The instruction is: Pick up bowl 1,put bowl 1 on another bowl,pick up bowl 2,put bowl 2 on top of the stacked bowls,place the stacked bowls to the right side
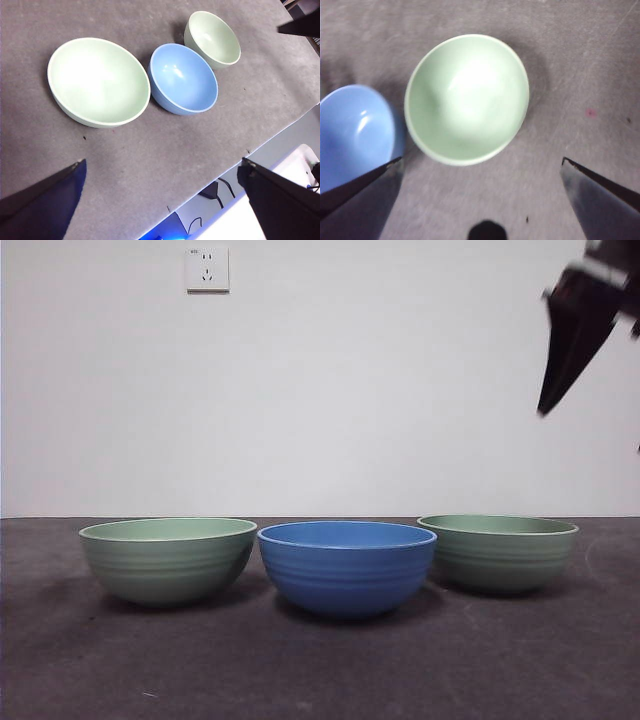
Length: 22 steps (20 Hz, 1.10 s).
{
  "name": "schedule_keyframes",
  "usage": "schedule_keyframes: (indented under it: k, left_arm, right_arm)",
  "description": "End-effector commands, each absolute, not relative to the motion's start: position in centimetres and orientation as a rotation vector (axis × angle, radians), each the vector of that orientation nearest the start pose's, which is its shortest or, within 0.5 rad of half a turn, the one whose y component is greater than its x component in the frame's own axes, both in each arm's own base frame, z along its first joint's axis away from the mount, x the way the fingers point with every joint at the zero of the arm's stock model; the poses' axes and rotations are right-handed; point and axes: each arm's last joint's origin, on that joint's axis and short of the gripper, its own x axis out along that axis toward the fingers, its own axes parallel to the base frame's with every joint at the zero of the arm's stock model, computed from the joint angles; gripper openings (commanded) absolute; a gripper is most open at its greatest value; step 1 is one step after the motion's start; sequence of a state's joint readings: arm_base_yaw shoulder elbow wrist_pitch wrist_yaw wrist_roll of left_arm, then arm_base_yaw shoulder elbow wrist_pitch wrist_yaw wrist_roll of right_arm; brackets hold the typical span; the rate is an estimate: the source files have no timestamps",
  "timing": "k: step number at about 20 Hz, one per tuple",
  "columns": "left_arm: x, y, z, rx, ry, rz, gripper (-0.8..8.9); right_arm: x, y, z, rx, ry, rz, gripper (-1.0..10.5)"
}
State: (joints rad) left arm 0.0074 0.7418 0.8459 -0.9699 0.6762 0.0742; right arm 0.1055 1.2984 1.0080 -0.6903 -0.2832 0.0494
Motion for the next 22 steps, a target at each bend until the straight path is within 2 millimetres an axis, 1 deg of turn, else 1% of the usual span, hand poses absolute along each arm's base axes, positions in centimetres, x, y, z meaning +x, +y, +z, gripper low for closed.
schedule_keyframes:
  k: [1,2,8,9,13,16,17,18,20,22]
  left_arm:
    - [12.1,-1.8,30.0,-0.230,0.799,-0.661,5.99]
    - [12.0,-1.8,30.0,-0.230,0.800,-0.662,5.99]
    - [12.0,-1.8,30.0,-0.231,0.801,-0.662,5.99]
    - [12.0,-1.8,30.0,-0.231,0.801,-0.662,5.99]
    - [12.0,-1.8,30.0,-0.231,0.801,-0.662,5.99]
    - [12.0,-1.8,30.0,-0.231,0.801,-0.661,5.99]
    - [12.0,-1.8,30.0,-0.231,0.801,-0.661,5.99]
    - [12.0,-1.8,30.0,-0.231,0.801,-0.661,5.99]
    - [12.0,-1.8,30.0,-0.231,0.801,-0.661,5.99]
    - [12.0,-1.8,30.0,-0.231,0.801,-0.661,5.99]
  right_arm:
    - [26.7,3.7,25.2,0.148,1.016,0.313,5.6]
    - [27.3,3.7,24.5,0.146,1.026,0.300,5.6]
    - [29.6,3.9,21.6,0.157,1.070,0.277,5.6]
    - [29.8,4.0,21.2,0.163,1.074,0.274,5.4]
    - [30.8,4.1,19.8,0.171,1.085,0.268,4.3]
    - [31.4,4.1,18.8,0.181,1.099,0.261,4.2]
    - [31.5,4.1,18.6,0.181,1.101,0.261,3.9]
    - [31.6,4.1,18.4,0.181,1.103,0.259,3.4]
    - [31.8,4.2,18.1,0.180,1.100,0.260,1.6]
    - [32.0,4.1,18.2,0.172,1.082,0.249,0.9]
